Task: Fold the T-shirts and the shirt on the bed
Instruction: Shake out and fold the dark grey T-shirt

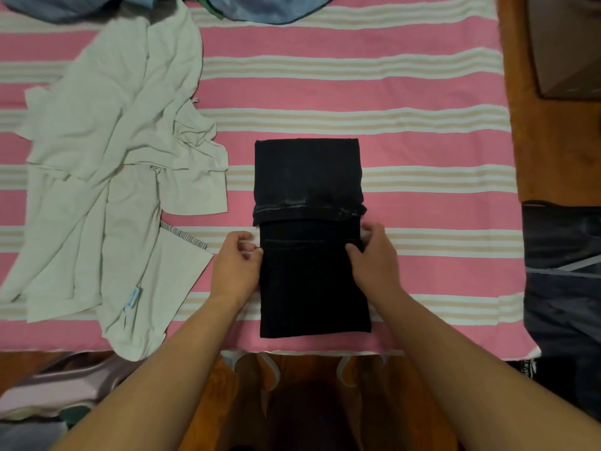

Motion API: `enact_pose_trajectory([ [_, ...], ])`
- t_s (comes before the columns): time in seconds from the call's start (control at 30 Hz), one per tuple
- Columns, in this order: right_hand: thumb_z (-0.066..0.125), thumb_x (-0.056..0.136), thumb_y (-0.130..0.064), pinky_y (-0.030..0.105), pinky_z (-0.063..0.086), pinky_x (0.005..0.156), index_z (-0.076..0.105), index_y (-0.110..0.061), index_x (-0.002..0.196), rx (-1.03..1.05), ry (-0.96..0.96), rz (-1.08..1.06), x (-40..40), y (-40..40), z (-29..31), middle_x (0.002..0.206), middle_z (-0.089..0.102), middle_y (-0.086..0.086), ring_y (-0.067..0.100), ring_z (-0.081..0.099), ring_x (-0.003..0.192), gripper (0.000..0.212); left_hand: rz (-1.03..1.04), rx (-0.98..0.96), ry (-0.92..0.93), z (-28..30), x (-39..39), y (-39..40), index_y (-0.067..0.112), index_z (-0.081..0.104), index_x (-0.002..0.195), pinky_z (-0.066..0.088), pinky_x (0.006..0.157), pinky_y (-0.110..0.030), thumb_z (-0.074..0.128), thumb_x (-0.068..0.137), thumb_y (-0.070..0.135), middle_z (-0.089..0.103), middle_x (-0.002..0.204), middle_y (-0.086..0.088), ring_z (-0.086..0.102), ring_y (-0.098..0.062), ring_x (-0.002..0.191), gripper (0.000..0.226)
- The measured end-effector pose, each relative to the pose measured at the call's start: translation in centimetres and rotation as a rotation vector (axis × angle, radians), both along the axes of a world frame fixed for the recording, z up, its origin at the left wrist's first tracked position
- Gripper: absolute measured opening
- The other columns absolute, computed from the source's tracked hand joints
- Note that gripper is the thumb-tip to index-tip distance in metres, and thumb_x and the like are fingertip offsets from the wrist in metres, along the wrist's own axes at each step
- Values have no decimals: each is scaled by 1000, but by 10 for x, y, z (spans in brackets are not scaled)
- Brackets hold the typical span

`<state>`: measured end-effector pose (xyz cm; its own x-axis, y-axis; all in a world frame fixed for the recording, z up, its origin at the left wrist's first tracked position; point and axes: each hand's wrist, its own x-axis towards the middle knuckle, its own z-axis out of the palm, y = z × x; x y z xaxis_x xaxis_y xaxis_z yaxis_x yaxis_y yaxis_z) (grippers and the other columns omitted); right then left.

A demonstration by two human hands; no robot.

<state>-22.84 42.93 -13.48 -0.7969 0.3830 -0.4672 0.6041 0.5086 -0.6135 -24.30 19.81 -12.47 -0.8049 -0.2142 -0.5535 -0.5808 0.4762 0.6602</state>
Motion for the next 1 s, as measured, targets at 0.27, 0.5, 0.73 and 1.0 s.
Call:
enact_pose_trajectory([
  [0.27, 64, 90, -24, 38, 53, 88, 61, -12, 116, 386, 359, 780, 68, -5, 15, 118, 54, 8, 24, 53, 106, 29, -1147, -404, 481, -8, 81, -6, 15, 66, 127, 49, 100, -42, 62, 91, 39, 60, 127, -8, 56, -29, 121, 44],
  [0.5, 69, 85, -35, 48, 11, 122, 12, -11, 161, 613, -29, 1242, 94, 13, -23, 166, 10, 21, 39, 11, 153, 97, -1263, -625, 124, -43, 94, 3, 23, -5, 161, 6, 126, -52, 55, 96, 40, -14, 166, -15, -12, -38, 155, 90],
  [0.73, 70, 84, -10, 38, 55, 87, 63, 1, 122, 481, -155, 1375, 68, -1, 16, 119, 66, 23, 36, 66, 106, 40, -1158, -469, 130, -8, 76, 6, 18, 65, 135, 55, 97, -36, 86, 67, 5, 64, 138, -8, 65, -29, 122, 72],
  [1.0, 67, 89, -16, 21, 43, 70, 62, -32, 100, -94, -225, 845, -29, 31, 94, 93, 61, -17, 3, 59, 85, 19, -505, 176, -318, 84, -13, -15, 21, 74, 98, 52, 79, -32, 50, 93, -1, 72, 88, 1, 66, -14, 82, 32],
])
